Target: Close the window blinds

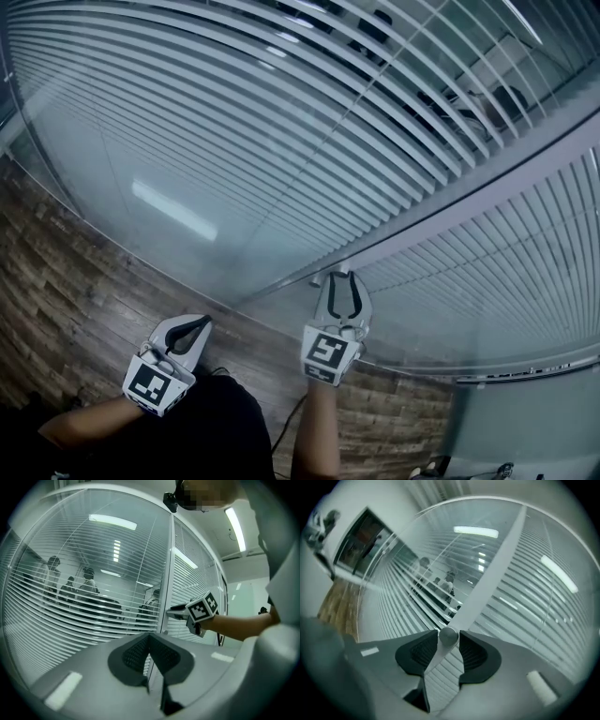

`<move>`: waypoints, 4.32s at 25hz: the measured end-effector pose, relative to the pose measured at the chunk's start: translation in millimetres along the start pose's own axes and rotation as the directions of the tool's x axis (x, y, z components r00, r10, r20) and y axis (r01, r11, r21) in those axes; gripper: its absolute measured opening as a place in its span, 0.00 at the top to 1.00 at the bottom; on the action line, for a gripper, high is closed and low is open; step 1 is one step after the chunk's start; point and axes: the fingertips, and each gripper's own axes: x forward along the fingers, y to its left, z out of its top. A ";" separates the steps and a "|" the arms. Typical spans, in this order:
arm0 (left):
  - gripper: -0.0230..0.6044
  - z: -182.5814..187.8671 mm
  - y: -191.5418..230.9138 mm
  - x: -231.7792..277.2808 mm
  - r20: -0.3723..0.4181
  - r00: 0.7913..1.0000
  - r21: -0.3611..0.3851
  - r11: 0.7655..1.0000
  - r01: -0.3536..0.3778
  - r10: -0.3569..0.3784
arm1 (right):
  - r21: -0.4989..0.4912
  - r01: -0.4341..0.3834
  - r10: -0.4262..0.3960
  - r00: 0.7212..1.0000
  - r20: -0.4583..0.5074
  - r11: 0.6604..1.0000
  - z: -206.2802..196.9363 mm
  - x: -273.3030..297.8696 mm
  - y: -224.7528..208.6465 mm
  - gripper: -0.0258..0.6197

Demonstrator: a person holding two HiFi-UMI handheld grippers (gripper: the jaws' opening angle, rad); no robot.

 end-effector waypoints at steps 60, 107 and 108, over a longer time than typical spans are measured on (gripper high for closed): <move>0.96 -4.8 6.0 -10.0 -0.005 1.000 -0.044 0.999 0.007 -0.008 | 0.297 0.090 -0.097 0.995 0.011 0.951 -0.5 3.4 -8.1 0.76; 0.96 -1.1 -5.7 -48.6 0.004 1.000 -0.027 1.000 0.007 -0.007 | 0.856 -0.087 -0.060 0.989 0.136 0.509 2.5 -31.4 -7.8 0.66; 0.96 -1.0 -5.0 -47.3 0.003 1.000 -0.029 1.000 0.007 -0.007 | 0.867 -0.094 -0.057 0.989 0.140 0.489 2.3 -28.5 -7.3 0.67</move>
